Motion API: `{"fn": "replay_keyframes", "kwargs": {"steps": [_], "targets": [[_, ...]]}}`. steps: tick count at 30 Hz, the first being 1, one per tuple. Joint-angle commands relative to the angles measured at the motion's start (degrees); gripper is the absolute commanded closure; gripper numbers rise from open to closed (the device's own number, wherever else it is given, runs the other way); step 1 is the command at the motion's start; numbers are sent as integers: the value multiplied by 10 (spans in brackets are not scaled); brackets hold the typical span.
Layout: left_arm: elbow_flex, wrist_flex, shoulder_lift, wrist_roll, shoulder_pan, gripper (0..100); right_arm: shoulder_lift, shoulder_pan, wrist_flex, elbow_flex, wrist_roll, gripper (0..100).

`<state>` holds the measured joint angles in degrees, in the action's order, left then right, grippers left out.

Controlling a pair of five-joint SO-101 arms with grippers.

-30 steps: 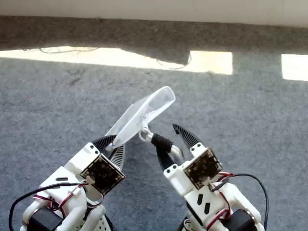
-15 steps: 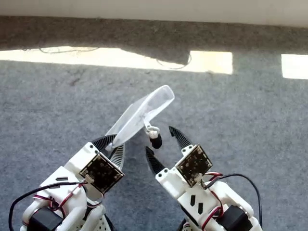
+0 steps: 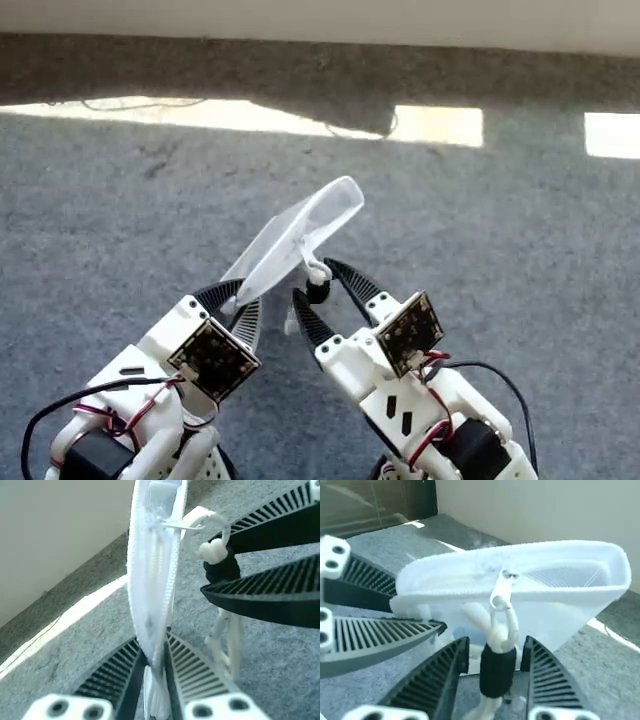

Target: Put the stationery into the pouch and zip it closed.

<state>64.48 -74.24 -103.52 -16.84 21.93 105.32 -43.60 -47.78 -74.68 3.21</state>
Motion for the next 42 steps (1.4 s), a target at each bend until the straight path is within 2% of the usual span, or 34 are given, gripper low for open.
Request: {"fn": "replay_keyframes", "kwargs": {"steps": [1,9,13,23,27,34,37,38,42], "targets": [[0,11,-7,5,-10,996,0,-2,52,2,-2,854],[3,11,-8,5,-12,996,0,44,51,-7,-4,858],[3,11,-8,5,-12,996,0,44,20,-5,-4,858],[4,11,-8,5,-12,996,0,44,18,2,-4,861],[4,11,-8,5,-12,996,1,44,18,3,-4,924],[4,11,-8,5,-12,996,1,46,-1,15,0,940],[4,10,-8,5,-12,996,1,47,-29,51,15,998],[4,9,-8,5,-12,996,0,48,-33,61,26,991],[4,7,-8,5,-12,996,0,91,4,69,37,993]]}}
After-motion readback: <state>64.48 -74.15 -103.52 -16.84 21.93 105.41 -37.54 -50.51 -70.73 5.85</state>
